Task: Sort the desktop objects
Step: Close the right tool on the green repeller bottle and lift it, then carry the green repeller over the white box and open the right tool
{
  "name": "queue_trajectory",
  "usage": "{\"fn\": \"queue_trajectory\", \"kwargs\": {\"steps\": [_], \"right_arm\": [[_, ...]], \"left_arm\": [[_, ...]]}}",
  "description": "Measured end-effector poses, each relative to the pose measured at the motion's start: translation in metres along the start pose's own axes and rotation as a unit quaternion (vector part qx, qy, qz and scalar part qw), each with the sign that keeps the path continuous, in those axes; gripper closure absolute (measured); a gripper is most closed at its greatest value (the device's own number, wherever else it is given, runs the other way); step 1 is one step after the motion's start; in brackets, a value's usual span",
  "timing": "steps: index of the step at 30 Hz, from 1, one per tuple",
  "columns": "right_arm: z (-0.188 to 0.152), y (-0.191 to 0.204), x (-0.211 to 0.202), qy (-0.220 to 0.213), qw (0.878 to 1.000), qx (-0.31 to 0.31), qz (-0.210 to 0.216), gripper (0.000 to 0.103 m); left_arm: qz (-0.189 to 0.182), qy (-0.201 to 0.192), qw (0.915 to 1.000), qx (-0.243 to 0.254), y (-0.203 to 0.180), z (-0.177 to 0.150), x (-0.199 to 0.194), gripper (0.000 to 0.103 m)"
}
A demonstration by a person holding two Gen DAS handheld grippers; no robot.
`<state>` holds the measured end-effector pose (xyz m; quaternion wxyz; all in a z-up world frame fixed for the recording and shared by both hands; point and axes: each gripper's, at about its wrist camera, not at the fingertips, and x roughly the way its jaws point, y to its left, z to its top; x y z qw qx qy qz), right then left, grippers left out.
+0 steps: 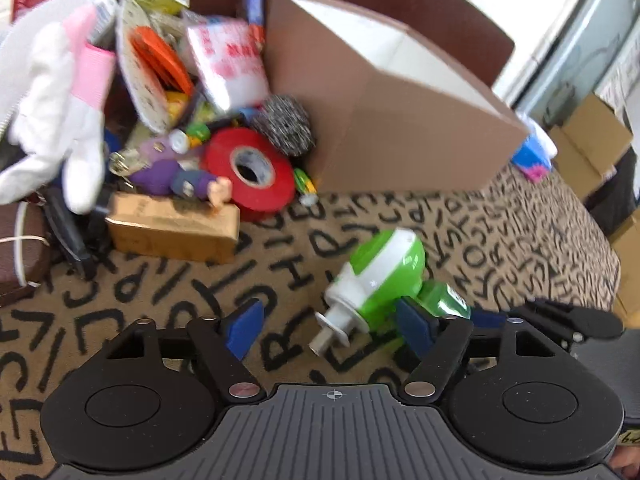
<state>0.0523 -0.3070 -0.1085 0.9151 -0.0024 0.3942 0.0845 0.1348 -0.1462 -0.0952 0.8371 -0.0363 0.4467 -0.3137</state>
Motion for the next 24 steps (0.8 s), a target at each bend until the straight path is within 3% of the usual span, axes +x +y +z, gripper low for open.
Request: {"fn": "queue_trajectory", "kwargs": {"steps": [2,4,8,9,10,11,14,17,22,24], "right_arm": [[0.0,0.001,0.0,0.0,1.0,-0.005,-0.003,0.044],[0.0,-0.001,0.001,0.004,1.0,-0.004,-0.003,0.046],[0.004,0.001,0.002,0.0,1.0,-0.016,0.006,0.049],[0.004,0.002,0.003,0.002,1.0,-0.024,0.006,0.049],[0.004,0.004,0.004,0.003,0.999,-0.033,0.006,0.048],[0.004,0.005,0.005,0.003,0.999,-0.043,0.006,0.047],[0.008,0.006,0.007,0.002,0.999,-0.054,0.007,0.047],[0.01,0.008,0.011,0.002,0.998,-0.057,0.005,0.047],[0.011,0.008,0.013,0.003,0.998,-0.054,0.008,0.047],[0.011,0.008,0.014,0.003,0.999,-0.053,0.006,0.051]], "left_arm": [[-0.011,0.005,0.9998,0.016,-0.003,-0.003,0.001,0.023],[0.004,0.006,0.9994,0.034,-0.005,-0.005,0.004,0.023],[0.005,0.004,0.9996,0.028,-0.001,-0.004,0.012,0.028],[0.001,0.005,0.9996,0.027,0.0,-0.003,0.012,0.034],[-0.005,0.007,0.9996,0.026,0.001,-0.001,0.011,0.051],[-0.012,0.012,0.9995,0.026,0.002,0.0,0.011,0.058],[-0.015,0.017,0.9994,0.026,0.003,0.0,0.015,0.056],[-0.013,0.007,0.9997,0.018,0.002,-0.001,0.018,0.042],[-0.006,0.01,0.9996,0.025,-0.002,0.002,0.021,0.045],[-0.002,0.009,0.9996,0.026,-0.003,0.003,0.022,0.042]]}}
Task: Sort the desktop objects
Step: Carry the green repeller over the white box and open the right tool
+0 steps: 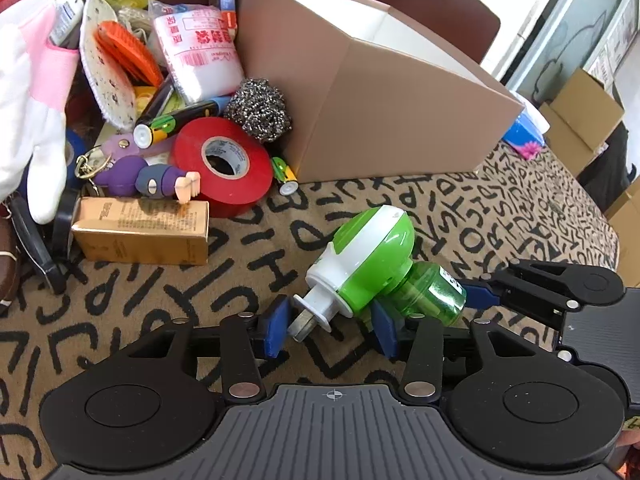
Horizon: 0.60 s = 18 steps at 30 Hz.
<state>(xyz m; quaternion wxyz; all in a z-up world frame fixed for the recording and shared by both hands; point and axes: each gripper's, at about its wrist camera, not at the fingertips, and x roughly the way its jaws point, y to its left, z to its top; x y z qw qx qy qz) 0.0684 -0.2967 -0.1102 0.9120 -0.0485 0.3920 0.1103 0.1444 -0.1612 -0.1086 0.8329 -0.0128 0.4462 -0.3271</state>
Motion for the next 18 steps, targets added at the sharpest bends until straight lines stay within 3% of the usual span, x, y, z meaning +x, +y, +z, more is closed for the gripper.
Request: {"fn": "queue_trajectory", "kwargs": {"steps": [3,5,12,18], "right_arm": [[0.001,-0.001,0.0,-0.002,1.0,-0.001,-0.002,0.051],[0.001,-0.001,0.0,-0.003,1.0,0.0,-0.003,0.051],[-0.003,0.003,-0.017,-0.018,1.0,0.002,0.003,0.052],[0.007,0.005,-0.045,-0.047,0.999,-0.007,-0.01,0.052]], "left_arm": [[0.004,-0.001,1.0,-0.004,-0.001,0.001,0.001,0.042],[0.012,-0.001,0.9999,0.0,-0.003,0.001,0.0,0.055],[0.023,-0.013,0.9996,0.011,-0.016,-0.001,-0.016,0.056],[0.025,-0.049,0.9982,0.026,-0.034,0.009,-0.044,0.056]]}}
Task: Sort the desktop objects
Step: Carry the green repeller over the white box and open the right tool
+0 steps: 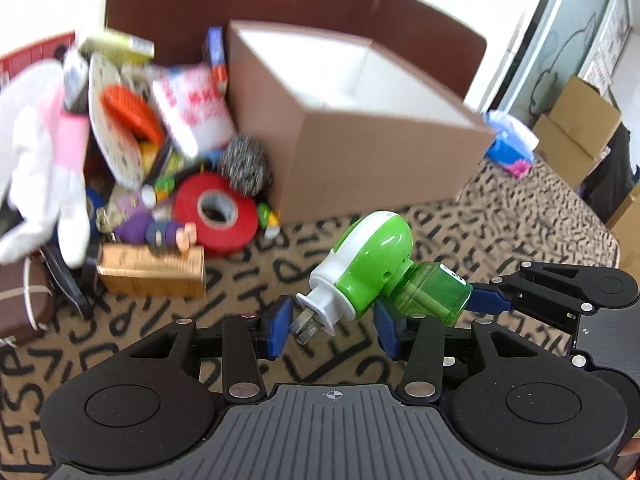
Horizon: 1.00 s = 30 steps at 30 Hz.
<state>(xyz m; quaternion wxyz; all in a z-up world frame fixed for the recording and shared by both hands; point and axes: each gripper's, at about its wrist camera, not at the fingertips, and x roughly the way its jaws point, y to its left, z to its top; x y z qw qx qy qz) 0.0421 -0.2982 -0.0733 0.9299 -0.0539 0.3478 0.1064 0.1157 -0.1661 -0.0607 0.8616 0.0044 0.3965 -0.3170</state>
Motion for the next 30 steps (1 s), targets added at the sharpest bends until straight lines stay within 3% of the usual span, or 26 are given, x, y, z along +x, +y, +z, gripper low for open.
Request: {"fn": "queue_trajectory", "kwargs": {"steps": [9,16,24,30], "right_arm": [[0.046,-0.009,-0.035,-0.053,0.998,-0.028,-0.029,0.052],[0.094,-0.031,-0.033,-0.08,0.995,-0.031,-0.058,0.052],[0.133,-0.072,0.005,-0.069,0.994,-0.024,-0.076,0.052],[0.156,-0.115,0.05,-0.028,0.997,-0.003,-0.067,0.052]], "left_arm": [[-0.001,-0.06,0.9981,0.015,-0.019,0.048,-0.035,0.055],[0.005,-0.1,0.9946,0.029,-0.027,0.098,-0.031,0.054],[0.013,-0.087,0.9956,0.032,-0.026,0.156,0.015,0.054],[0.019,-0.048,0.9984,0.025,-0.018,0.19,0.07,0.054]]}}
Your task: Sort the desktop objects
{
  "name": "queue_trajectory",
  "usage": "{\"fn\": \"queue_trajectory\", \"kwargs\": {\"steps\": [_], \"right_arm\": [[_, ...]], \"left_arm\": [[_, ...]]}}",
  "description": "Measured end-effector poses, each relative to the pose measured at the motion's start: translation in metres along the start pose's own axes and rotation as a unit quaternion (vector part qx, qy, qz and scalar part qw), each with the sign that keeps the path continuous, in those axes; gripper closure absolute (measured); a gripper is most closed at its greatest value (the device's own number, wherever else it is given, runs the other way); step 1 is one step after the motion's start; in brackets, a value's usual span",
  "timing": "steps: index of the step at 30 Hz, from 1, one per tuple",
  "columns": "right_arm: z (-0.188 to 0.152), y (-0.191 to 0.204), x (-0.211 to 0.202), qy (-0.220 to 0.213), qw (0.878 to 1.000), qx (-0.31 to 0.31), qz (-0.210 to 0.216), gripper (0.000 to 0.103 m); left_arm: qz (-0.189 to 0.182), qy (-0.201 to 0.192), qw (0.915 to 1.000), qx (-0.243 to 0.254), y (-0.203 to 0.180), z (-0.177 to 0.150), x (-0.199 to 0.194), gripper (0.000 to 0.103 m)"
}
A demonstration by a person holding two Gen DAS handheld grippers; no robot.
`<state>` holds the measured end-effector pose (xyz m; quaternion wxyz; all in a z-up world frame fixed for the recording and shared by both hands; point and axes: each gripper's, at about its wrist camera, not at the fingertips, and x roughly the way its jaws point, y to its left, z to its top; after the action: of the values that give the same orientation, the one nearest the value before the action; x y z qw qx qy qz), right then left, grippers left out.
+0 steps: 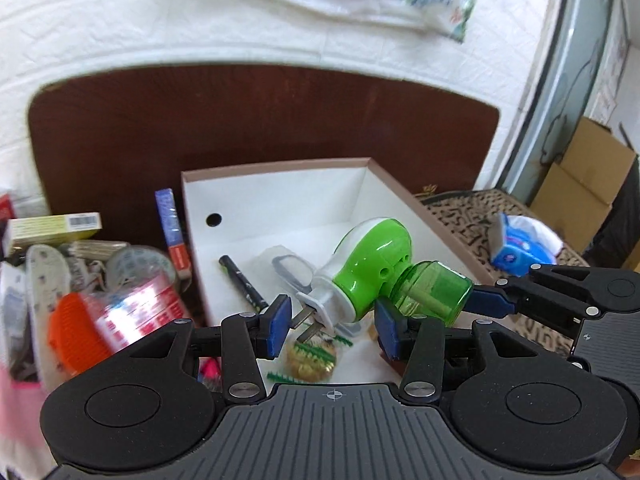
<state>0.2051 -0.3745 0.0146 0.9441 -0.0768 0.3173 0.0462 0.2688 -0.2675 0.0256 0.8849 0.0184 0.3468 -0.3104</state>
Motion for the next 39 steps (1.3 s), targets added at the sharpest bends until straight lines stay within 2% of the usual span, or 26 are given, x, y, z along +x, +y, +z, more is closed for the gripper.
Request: {"fn": "queue_trajectory", "kwargs": {"steps": [8,18,20,22,24,25,26,28,31,35,39], "right_arm": [[0.009,-0.04,0.07,0.062,0.998,0.01,-0.001,0.051],[0.016,-0.077,0.135,0.126,0.992,0.01,-0.001,0.05],[0.014,-0.078,0.147,0.134,0.991,0.005,-0.004,0.05],[0.013,-0.078,0.158,0.148,0.989,0.003,-0.006,0.047],[0.016,-0.079,0.159,0.148,0.989,0.005,-0.007,0.028],[0.018,-0.078,0.155,0.137,0.99,0.001,-0.006,0.014],[0.018,-0.076,0.15,0.121,0.993,-0.007,-0.008,0.005],[0.019,-0.071,0.142,0.099,0.994,-0.023,-0.031,0.004],[0.016,-0.069,0.133,0.101,0.994,-0.018,-0.044,0.004],[0.009,-0.064,0.109,0.089,0.996,0.007,-0.027,0.001],[0.007,-0.052,0.078,0.057,0.998,0.007,-0.028,0.0]], "left_arm": [[-0.011,0.066,0.9973,-0.028,0.011,0.029,0.087,0.051],[-0.004,0.102,0.9937,-0.045,0.015,0.041,0.157,0.05],[-0.003,0.106,0.993,-0.053,0.016,0.038,0.167,0.042],[0.0,0.109,0.9918,-0.066,0.018,0.036,0.175,0.038],[0.004,0.104,0.9908,-0.086,0.021,0.035,0.177,0.022],[0.008,0.106,0.9896,-0.098,0.024,0.036,0.176,0.006],[0.007,0.105,0.9889,-0.105,0.026,0.036,0.174,0.001],[0.002,0.092,0.9903,-0.105,0.027,0.036,0.164,0.001],[0.029,0.083,0.9922,-0.088,0.023,0.036,0.147,0.0],[-0.003,0.072,0.9952,-0.067,0.011,0.03,0.116,0.0],[0.015,0.024,0.9988,-0.039,-0.013,0.025,0.075,0.0]]}}
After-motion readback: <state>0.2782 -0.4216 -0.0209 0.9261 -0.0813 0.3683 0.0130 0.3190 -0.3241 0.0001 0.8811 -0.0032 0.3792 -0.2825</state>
